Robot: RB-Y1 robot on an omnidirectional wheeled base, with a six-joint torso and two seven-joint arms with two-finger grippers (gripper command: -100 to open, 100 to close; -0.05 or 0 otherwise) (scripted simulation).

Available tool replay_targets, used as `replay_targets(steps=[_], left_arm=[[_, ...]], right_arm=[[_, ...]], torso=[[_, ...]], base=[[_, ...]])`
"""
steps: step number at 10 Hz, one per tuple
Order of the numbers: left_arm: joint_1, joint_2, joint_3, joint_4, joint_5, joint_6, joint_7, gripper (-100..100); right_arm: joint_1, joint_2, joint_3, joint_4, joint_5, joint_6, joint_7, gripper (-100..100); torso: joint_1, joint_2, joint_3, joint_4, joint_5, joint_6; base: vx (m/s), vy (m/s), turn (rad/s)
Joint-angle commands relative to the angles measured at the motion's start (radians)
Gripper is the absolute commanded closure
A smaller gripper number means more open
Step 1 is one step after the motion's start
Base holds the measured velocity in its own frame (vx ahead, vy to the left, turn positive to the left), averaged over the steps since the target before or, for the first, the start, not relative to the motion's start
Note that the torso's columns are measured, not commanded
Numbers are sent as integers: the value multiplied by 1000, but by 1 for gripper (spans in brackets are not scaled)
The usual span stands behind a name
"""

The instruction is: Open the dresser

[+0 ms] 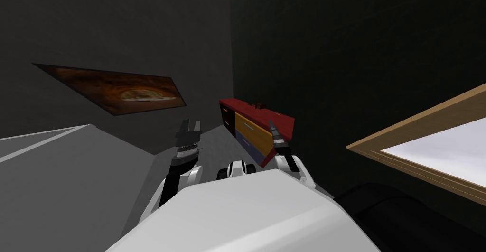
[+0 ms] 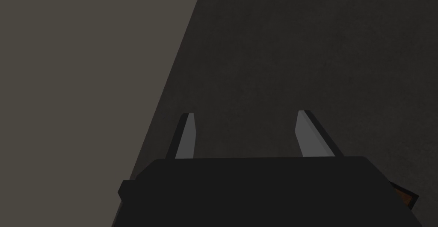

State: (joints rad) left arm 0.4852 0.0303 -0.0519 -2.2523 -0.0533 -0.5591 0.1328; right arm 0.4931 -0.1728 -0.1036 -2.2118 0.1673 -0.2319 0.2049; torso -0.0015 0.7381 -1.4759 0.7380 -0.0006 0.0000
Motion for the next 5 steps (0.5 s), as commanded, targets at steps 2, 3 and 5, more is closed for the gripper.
replay_targets(steps=[2,3,5], left_arm=[[0,0,0,0,0,0,0,0],[0,0,0,0,0,0,0,0],[0,0,0,0,0,0,0,0]], right_arm=[[-4,-8,-32,44,96,66,43,-100],[-7,-9,-46,67,131,92,61,-100],[-10,-10,-61,90,179,118,79,-100]], torso=[[3,-1,-1,0,1,0],[1,0,0,0,1,0],[2,0,0,0,1,0]], base=[[31,102,100],[27,78,64],[36,105,109]])
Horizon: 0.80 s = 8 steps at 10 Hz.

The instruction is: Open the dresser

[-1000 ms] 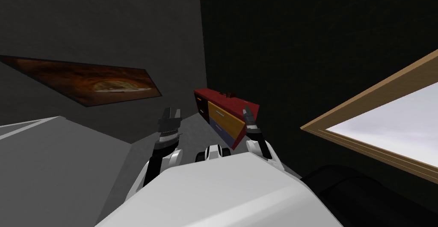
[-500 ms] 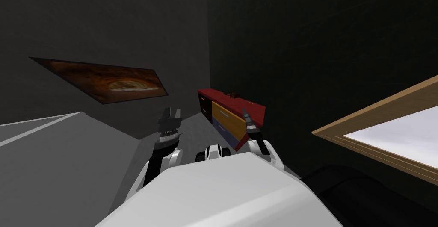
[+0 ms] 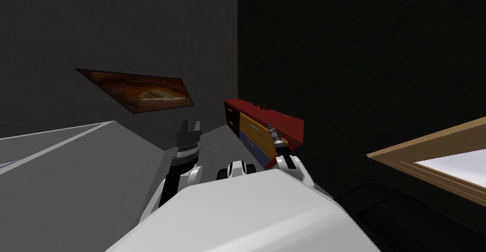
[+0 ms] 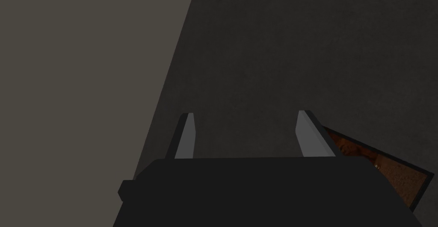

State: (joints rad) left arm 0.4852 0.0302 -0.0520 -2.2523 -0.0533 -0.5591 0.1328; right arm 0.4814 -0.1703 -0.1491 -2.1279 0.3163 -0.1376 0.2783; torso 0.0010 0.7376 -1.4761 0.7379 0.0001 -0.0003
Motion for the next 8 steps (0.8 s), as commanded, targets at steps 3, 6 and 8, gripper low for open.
replay_targets(steps=[3,6,8], left_arm=[[0,0,0,0,0,0,0,0],[0,0,0,0,0,0,0,0],[0,0,0,0,0,0,0,0]], right_arm=[[-5,-14,-47,55,117,79,44,-100],[-12,-14,-79,108,202,137,84,-100],[-17,-14,-96,136,255,166,104,-100]], torso=[[0,0,0,0,0,0],[-2,1,1,0,0,1],[2,0,0,0,1,0]], base=[[36,94,97],[28,82,78],[44,117,111]])
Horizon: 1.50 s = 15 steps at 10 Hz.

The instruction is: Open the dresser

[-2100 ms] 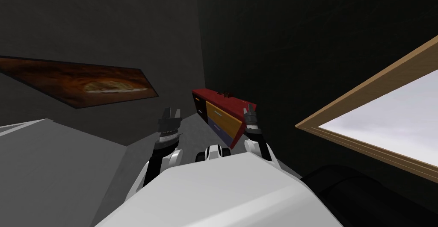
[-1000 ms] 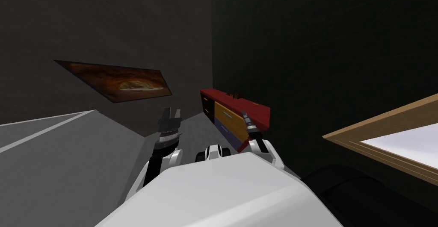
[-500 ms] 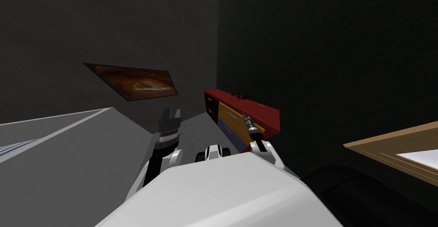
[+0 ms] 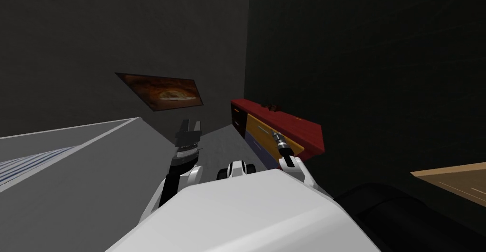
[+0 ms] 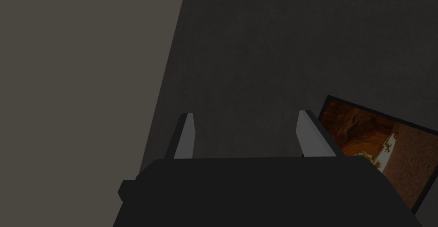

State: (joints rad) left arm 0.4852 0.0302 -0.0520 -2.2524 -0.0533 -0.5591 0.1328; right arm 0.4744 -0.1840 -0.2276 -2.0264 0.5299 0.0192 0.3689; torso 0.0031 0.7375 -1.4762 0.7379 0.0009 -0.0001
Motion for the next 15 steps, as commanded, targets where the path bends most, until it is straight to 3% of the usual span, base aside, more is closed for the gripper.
replay_targets(steps=[1,4,6,9,10,11,12,13,14,15], left_arm=[[0,0,0,0,0,0,0,0],[0,0,0,0,0,0,0,0],[0,0,0,0,0,0,0,0],[0,0,0,0,0,0,0,0],[0,0,0,0,0,0,0,0],[0,0,0,0,0,0,0,0],[0,0,0,0,0,0,0,0],[0,0,0,0,0,0,0,0],[0,0,0,0,0,0,0,0],[0,0,0,0,0,0,0,0]], right_arm=[[-14,-1,-34,64,77,40,33,-100],[-18,-1,-51,95,136,70,54,-100],[-29,-2,-84,159,212,127,94,-100],[-34,-4,-101,195,278,162,114,-100],[-39,-5,-117,231,317,193,134,-100],[-39,-5,-117,231,325,193,134,-100],[-45,-6,-134,266,367,224,154,-100],[-45,-6,-134,266,372,224,154,-100],[-51,-7,-150,302,411,254,174,-100],[-51,-7,-150,302,418,254,174,-100]], torso=[[-3,0,0,0,-1,0],[-5,-3,-1,-2,-3,-2],[-4,-1,-1,-1,-2,0],[-3,1,1,0,-1,0],[-4,2,1,0,-1,0],[-5,0,0,0,-2,0],[-6,-1,-1,-1,-2,0],[-5,-1,-1,0,-2,0],[-4,0,0,0,-1,0],[-3,1,1,0,-1,0]], base=[[36,82,105],[42,74,69],[42,100,145],[46,80,62],[47,81,93],[43,74,61],[48,77,111],[38,62,51],[35,77,108],[35,60,49]])
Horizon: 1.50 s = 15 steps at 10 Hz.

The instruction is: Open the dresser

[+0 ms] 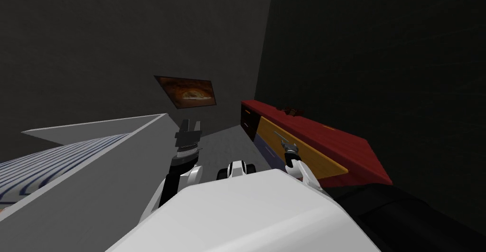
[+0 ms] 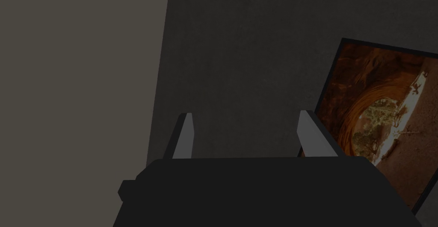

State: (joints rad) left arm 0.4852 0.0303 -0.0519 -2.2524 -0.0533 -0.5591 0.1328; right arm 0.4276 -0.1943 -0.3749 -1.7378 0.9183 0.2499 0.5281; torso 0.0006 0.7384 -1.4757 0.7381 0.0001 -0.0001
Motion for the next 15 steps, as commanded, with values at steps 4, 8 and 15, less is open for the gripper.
replay_targets(steps=[4,8,15], left_arm=[[0,0,0,0,0,0,0,0],[0,0,0,0,0,0,0,0],[0,0,0,0,0,0,0,0]], right_arm=[[-21,-2,-49,117,162,111,71,-100],[-31,-10,-77,179,242,164,105,-100],[-52,-60,-141,314,424,283,182,-100]], torso=[[-1,-1,-1,0,0,0],[-4,1,1,0,-1,0],[1,-1,-1,1,2,-3]], base=[[56,87,96],[43,63,67],[56,76,91]])
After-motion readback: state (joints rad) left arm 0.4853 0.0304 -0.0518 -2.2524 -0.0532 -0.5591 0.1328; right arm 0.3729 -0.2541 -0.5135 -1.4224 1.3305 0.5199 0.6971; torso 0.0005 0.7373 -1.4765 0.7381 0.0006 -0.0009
